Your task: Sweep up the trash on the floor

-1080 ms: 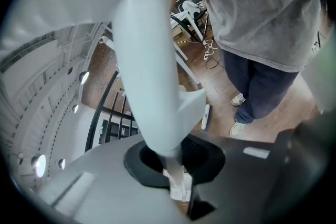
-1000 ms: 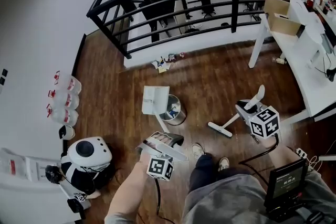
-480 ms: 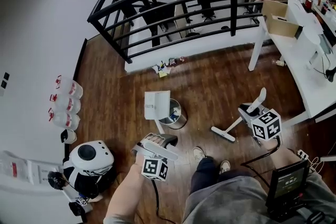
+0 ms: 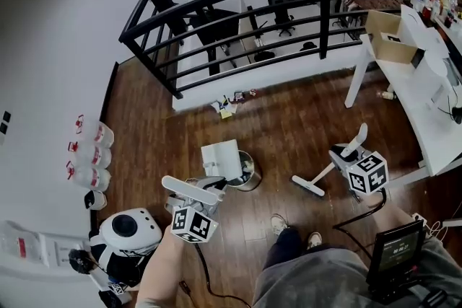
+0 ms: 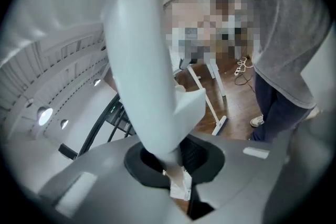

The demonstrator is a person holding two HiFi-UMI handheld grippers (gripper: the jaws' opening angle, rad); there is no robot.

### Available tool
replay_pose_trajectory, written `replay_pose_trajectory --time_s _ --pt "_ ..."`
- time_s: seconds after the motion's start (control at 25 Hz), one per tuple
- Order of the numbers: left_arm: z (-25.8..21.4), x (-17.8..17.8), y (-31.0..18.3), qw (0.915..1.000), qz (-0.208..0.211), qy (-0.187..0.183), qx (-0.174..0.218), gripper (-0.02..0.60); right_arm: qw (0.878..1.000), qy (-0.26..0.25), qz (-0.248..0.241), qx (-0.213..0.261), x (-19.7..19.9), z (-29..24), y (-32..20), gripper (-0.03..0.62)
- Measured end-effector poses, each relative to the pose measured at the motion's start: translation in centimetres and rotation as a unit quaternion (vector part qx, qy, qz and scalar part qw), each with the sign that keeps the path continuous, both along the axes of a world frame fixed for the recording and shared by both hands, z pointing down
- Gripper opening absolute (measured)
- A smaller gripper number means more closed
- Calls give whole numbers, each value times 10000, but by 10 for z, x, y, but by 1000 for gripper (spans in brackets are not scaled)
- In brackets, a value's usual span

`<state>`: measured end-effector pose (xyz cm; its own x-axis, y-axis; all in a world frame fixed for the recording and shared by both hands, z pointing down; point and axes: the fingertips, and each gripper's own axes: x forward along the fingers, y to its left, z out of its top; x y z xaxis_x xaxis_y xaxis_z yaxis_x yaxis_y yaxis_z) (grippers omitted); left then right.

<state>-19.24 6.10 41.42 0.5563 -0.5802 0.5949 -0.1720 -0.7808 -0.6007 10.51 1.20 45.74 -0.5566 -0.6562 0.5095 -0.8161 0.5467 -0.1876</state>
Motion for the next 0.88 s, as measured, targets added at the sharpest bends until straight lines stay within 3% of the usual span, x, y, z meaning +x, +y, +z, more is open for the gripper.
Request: replay_pose_trajectory --time_s 0.2,0.48,0.68,0.88 --pt "-32 -48 -68 9951 -520 749 -387 31 10000 25 80 9 -19 -12 -39 51" --pt "-55 -108 -137 9768 -1142 1657 -727 31 9996 32 260 130 -36 -27 -83 51" --pt "-64 -120 -151 9714 -1255 1866 -761 29 9994 48 286 179 -46 -32 -105 51" --pt "-81 -106 -153 9627 -1452 2107 -877 29 9996 16 189 209 -43 -36 -122 51"
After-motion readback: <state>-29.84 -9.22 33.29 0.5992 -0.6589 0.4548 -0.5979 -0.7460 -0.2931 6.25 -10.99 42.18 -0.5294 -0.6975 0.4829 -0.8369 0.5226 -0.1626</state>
